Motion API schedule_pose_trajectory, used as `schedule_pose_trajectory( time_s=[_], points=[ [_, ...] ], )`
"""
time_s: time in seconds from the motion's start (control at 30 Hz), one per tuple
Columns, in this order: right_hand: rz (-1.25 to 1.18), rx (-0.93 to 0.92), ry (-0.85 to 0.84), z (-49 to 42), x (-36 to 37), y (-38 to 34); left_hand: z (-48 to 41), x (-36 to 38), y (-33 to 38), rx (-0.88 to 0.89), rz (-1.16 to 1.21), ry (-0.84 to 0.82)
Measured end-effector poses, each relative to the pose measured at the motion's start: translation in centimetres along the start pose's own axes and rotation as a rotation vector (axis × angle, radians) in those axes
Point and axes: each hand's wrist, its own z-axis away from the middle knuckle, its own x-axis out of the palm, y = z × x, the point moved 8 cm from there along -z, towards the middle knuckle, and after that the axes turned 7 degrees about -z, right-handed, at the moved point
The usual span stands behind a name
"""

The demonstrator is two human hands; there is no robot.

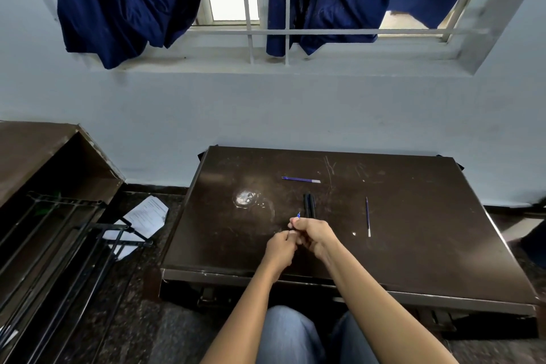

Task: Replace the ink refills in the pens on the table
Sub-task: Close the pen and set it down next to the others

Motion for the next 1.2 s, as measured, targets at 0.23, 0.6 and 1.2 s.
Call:
schedule_pose_trajectory(
  time_s=[0.23,0.6,1.2],
  points=[
    [-0.143,0.010,-0.199,3.2,0.1,-1.7,2.6,1.7,1.5,-0.207,0.543,-0.318],
    [-0.279,0.026,-0.435,7.4,1.8,-3.5,6.1,3.1,4.2,-0.153,1.135,-0.677],
    [-0.079,-0.282,-0.388,12.8,1.5,-8.9,9.3,2.0,8.8,-0.047,0.856,-0.455]
  ],
)
